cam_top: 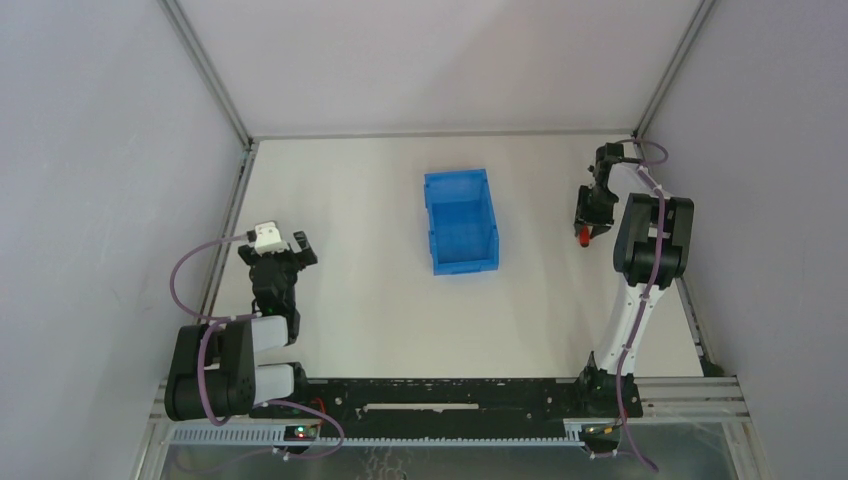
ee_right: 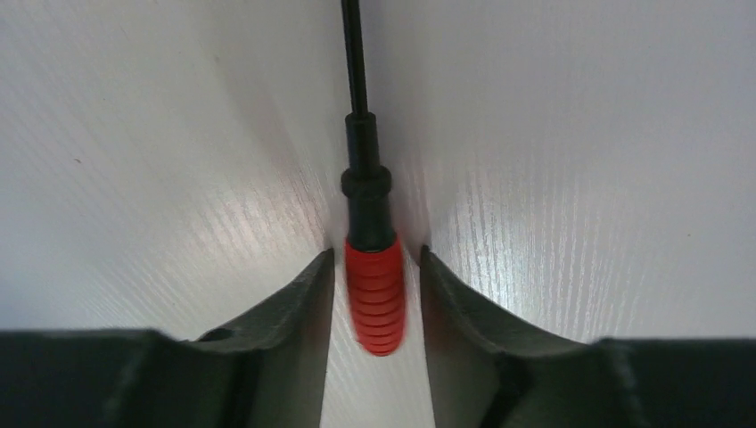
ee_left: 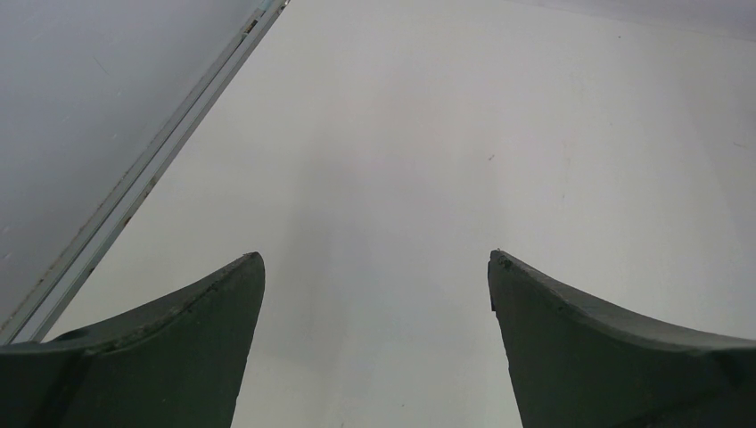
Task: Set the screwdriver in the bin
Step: Pick up the screwdriver from the center of the board, then place the screwdriver in the bin.
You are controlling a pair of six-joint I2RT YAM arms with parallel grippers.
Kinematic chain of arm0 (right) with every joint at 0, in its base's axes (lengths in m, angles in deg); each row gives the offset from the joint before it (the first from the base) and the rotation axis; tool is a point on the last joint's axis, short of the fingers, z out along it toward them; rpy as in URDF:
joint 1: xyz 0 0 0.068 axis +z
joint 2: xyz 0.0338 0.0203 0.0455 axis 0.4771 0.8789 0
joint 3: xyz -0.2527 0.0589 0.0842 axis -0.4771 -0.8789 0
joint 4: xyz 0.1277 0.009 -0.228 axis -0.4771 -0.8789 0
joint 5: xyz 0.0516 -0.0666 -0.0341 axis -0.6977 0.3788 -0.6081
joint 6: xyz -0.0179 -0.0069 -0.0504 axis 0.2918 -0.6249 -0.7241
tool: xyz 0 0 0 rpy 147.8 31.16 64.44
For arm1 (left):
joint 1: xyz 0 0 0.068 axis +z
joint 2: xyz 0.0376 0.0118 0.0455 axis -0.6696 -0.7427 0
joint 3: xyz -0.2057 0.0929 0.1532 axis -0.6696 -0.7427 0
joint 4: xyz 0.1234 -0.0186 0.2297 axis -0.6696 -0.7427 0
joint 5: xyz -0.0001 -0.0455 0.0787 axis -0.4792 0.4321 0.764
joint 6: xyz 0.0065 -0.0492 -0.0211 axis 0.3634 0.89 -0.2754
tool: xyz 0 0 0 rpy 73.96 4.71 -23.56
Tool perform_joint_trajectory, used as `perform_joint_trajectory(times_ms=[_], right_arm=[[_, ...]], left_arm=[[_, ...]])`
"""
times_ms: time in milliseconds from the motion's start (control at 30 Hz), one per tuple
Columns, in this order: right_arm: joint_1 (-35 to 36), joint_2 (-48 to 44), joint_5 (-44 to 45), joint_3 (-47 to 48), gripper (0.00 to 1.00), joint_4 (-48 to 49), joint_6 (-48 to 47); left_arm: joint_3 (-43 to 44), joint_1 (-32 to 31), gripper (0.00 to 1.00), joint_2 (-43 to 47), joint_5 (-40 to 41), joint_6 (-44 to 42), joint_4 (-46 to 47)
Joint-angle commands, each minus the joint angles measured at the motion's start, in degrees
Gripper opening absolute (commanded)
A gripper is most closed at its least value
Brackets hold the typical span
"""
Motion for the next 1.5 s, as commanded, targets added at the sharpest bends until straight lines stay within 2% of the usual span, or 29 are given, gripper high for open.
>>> perform_joint_trajectory(times_ms=[0, 200, 400, 833, 1267, 1467], right_arm=[[-0.5, 0.5, 2.1, -2.1, 0.37, 1.9, -1.1], [-0.5, -0.2, 2.5, -3.0, 0.15, 3.3, -1.1], [-0.2, -2.5, 2.8, -3.4, 0.04, 4.0, -1.1], [0.9, -11.1, 3.7, -0.5, 0.01, 0.4, 1.3], [4.3, -17.1, 5.5, 8.8, 0.01, -7.5, 2.0], [7.3, -21.0, 1.2, 12.8, 0.02, -8.6, 1.3]], left_arm=[[2.4, -0.5, 1.0, 0.9, 0.3, -0.8, 2.0], [2.4, -0.5, 1.0, 0.9, 0.3, -0.9, 2.0], [2.4, -0.5, 1.0, 0.9, 0.3, -0.8, 2.0], [2.5, -0.5, 1.0, 0.9, 0.3, -0.8, 2.0], [2.4, -0.5, 1.0, 0.9, 0.3, -0.9, 2.0], [2.4, -0.5, 1.0, 0.9, 0.3, -0.9, 2.0]])
